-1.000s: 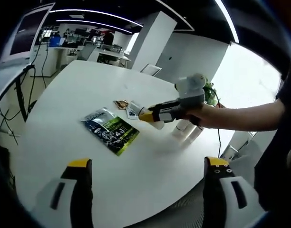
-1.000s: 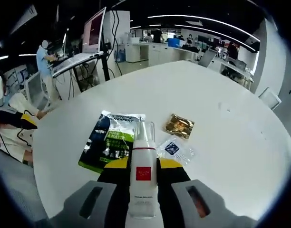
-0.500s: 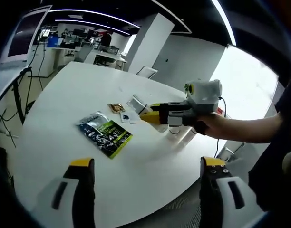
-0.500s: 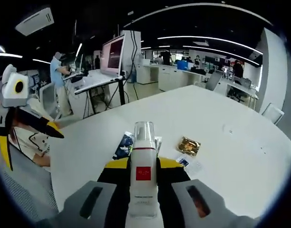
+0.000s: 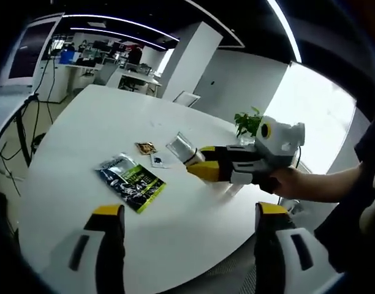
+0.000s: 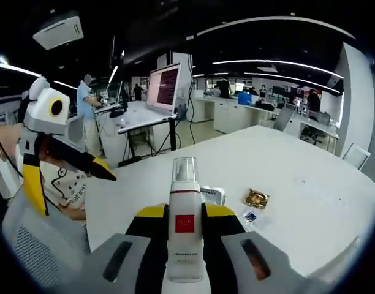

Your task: Arrange the skincare products in the storage area until every visible bottle or jar stands upright without overlapping.

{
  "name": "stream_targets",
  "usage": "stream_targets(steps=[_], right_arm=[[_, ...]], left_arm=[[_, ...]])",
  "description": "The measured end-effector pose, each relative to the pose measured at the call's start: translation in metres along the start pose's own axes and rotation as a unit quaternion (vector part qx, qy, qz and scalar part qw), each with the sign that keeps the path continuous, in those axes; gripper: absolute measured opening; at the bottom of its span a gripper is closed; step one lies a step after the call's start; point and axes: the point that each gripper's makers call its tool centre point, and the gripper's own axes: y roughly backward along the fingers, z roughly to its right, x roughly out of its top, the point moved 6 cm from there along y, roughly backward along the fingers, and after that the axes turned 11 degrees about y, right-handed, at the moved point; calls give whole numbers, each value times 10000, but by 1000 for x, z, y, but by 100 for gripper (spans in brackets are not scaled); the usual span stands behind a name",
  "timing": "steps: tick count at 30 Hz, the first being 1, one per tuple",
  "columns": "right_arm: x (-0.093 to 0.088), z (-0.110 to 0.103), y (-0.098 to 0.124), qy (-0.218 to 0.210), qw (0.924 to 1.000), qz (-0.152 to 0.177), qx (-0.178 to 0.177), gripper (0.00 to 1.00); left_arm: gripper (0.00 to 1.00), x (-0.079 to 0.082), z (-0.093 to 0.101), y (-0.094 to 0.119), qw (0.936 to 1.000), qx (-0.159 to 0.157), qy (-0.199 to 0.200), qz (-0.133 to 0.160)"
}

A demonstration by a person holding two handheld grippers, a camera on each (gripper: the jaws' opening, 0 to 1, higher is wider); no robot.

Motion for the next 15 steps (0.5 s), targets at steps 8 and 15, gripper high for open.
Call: stream_targets(steps=[8, 15], right_arm=[[1, -12, 16, 20, 10000, 69, -39, 20], [4, -25, 32, -35, 9998, 187, -81, 20]], left_arm=[[80, -2, 9, -2, 9999, -129, -10, -71], [76, 5, 19, -1, 9997, -229, 102, -1]])
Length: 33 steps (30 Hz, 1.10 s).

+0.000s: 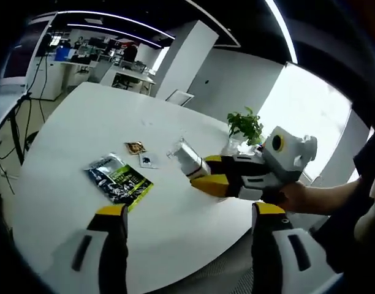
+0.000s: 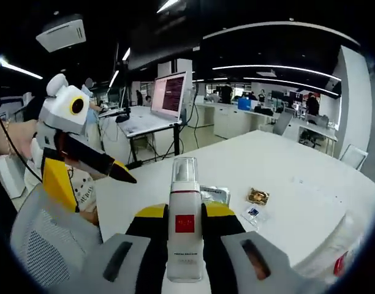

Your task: Arrange the skincare products in the storage area until every visible bottle or jar stands upright without overlapping.

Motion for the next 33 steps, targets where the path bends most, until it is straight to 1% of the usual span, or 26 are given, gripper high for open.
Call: stream_targets(steps=[3, 6, 8, 11, 12, 14, 15, 17, 19, 20, 22, 24, 26, 28, 30, 33], right_arm=[[2, -4, 6, -19, 10000, 68, -34, 20], [12, -11, 17, -89, 9998, 173, -78, 20], [16, -14, 21, -65, 9997, 206, -93, 20], [25, -19, 27, -19, 9994, 311, -132, 20], [27, -20, 29, 59, 9993, 329, -156, 20], [29, -22, 36, 173, 9991, 303, -222, 20], [30, -22, 39, 167, 9991, 309, -246, 20], [31, -21, 44, 97, 9988, 366, -305, 20], [33, -20, 50, 33, 9983, 422, -399, 20], [33, -19, 53, -7, 9979, 474, -436, 20], [35, -19, 56, -91, 9973, 547, -491, 20], [36, -19, 60, -162, 9966, 609, -528, 20], [35, -18, 61, -264, 9958, 642, -594, 20], [34, -17, 64, -394, 9950, 663, -627, 20], [34, -18, 66, -406, 9946, 683, -667, 20], [36, -17, 68, -433, 9941, 710, -704, 20]], left_arm=[[72, 4, 2, -1, 9999, -72, 90, 63], [67, 8, 7, -2, 9997, -135, 143, 141], [64, 11, 11, -4, 9994, -218, 196, 200], [59, 15, 20, -8, 9983, -380, 364, 261], [58, 16, 21, -11, 9979, -404, 406, 289], [56, 19, 25, -14, 9968, -487, 523, 345], [56, 21, 28, -18, 9953, -609, 651, 372], [56, 22, 34, -21, 9933, -742, 793, 391], [54, 21, 40, -26, 9914, -895, 873, 376], [53, 19, 43, -28, 9903, -966, 945, 316], [52, 17, 46, -32, 9893, -1027, 1005, 252], [47, 17, 50, -34, 9883, -1097, 1035, 219], [43, 19, 53, -37, 9871, -1182, 1050, 247], [41, 20, 55, -40, 9872, -1198, 1030, 212], [37, 20, 58, -44, 9870, -1244, 1004, 142], [31, 19, 63, -46, 9861, -1292, 1041, 134]])
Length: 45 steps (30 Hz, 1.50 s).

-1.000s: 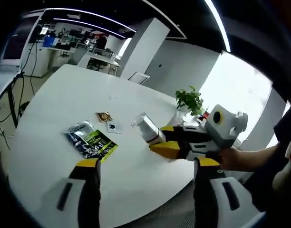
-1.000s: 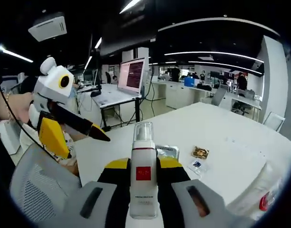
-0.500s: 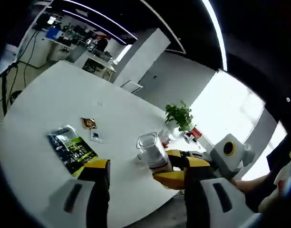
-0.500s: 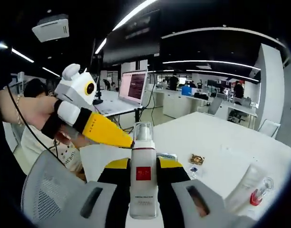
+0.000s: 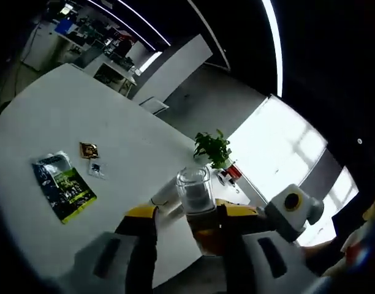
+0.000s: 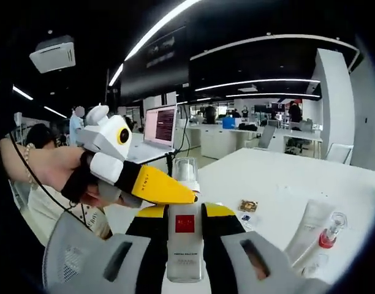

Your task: Arrange the skincare products in the storage area until every visible bottle or jar stands upright without overlapping.

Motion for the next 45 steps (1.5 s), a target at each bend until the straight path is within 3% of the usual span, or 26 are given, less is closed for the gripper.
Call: stream_targets(steps=[8, 15, 19, 21, 24, 26, 29, 33, 37, 39, 41, 43, 45], right_arm=[[2, 7, 5, -168, 9996, -49, -234, 20], [7, 7, 10, -419, 9986, -1, -325, 21], [11, 9, 13, -600, 9980, 199, -44, 22], [14, 11, 14, -929, 9948, 371, 174, 23], [17, 16, 16, -1064, 9917, 559, 466, 24], [22, 17, 21, -1143, 9866, 671, 956, 25], [27, 17, 31, -739, 9832, 829, 1450, 26], [33, 14, 42, -685, 9722, 935, 2034, 25], [43, 13, 49, -858, 9557, 1084, 2597, 25], [46, 16, 50, -828, 9558, 1089, 2603, 25], [51, 17, 52, -745, 9511, 1143, 2772, 25], [54, 13, 55, -592, 9453, 1143, 2997, 22], [55, 15, 55, -647, 9457, 1140, 2974, 21]], left_arm=[[17, 0, 12, -8, 9994, -235, 177, 179], [15, 1, 25, -8, 9994, -315, -12, 170], [14, 8, 29, -5, 9985, -492, -242, 15], [14, 13, 33, -5, 9978, -621, -246, -17], [14, 23, 38, -3, 9952, -843, -490, -119], [14, 27, 49, 0, 9896, -1019, -943, -365], [14, 28, 68, 4, 9774, -1255, -1568, -663], [14, 26, 91, 8, 9544, -1668, -2249, -1039], [14, 21, 108, 10, 9252, -1980, -2911, -1417], [14, 18, 113, 9, 9149, -2094, -3097, -1523], [14, 13, 119, 7, 9074, -2141, -3222, -1643], [14, 11, 121, 4, 9039, -2179, -3283, -1664], [14, 10, 122, 4, 9025, -2230, -3273, -1694]])
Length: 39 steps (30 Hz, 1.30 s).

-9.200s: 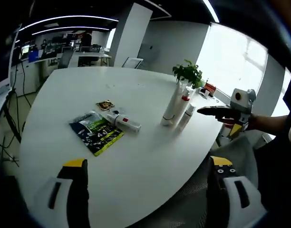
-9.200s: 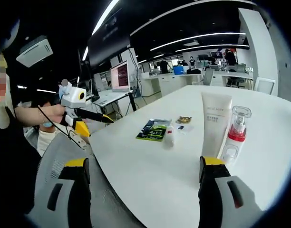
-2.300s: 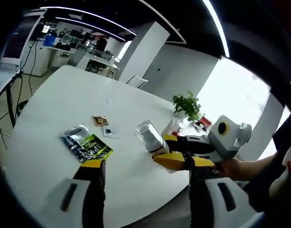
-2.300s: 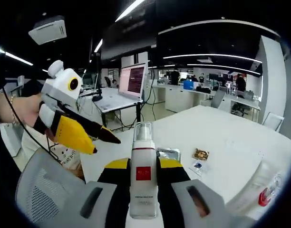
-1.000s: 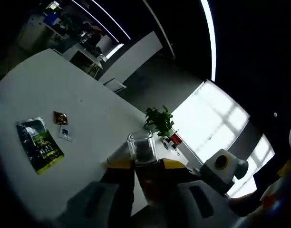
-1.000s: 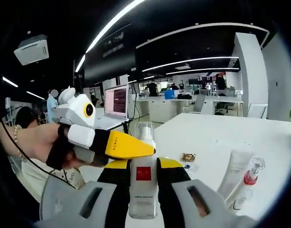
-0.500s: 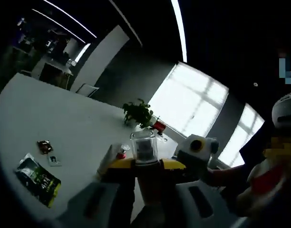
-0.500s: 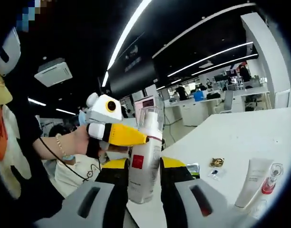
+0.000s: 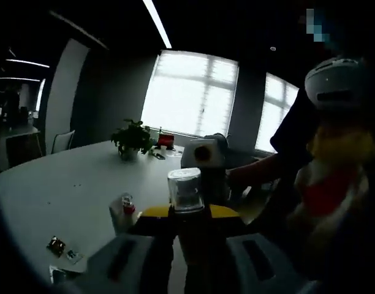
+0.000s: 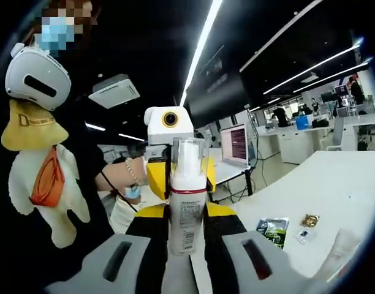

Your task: Arrange the skincare products in the storage area until every visible bottle or jar stands upright without overlapping.

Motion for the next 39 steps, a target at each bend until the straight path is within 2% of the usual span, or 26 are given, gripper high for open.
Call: stream_targets(steps=[5, 7, 8, 9, 12, 16, 20, 23, 27, 30, 37, 39], right_arm=[[3, 2, 2, 1, 9999, 132, -50, 19], [3, 3, 3, 42, 9999, 148, -61, 19], [3, 4, 3, 288, 9994, 134, -142, 19], [3, 4, 3, 360, 9992, 119, -158, 19], [1, 3, 4, 441, 9989, 84, -160, 19], [-5, 3, 3, 907, 9952, -302, -205, 19], [-8, 1, 5, 1071, 9934, -356, -207, 19], [-12, 2, 6, 1316, 9900, -443, -241, 19], [-15, 2, 8, 1377, 9892, -434, -269, 19], [-16, 1, 10, 1379, 9889, -460, -310, 19], [-20, 1, 15, 1470, 9867, -565, -398, 19], [-23, 1, 18, 1443, 9870, -536, -469, 19]], left_arm=[[15, 3, 1, -2, 9999, -4, -120, 78], [16, 4, 2, -3, 9996, 75, -287, 0], [16, 4, 2, -4, 9988, 225, -414, -124], [17, 4, 2, -4, 9986, 253, -439, -154], [20, 5, 3, -5, 9963, 471, -634, -352], [22, 1, 0, -3, 9866, 738, -1119, -933], [22, 0, 3, -6, 9828, 791, -1226, -1130], [22, -3, 1, -7, 9741, 906, -1464, -1469], [22, -4, 2, -11, 9680, 963, -1589, -1684], [23, -4, 1, -14, 9612, 999, -1769, -1865], [24, -2, 1, -19, 9644, 964, -1762, -1719], [24, -4, -2, -21, 9628, 924, -1790, -1799]])
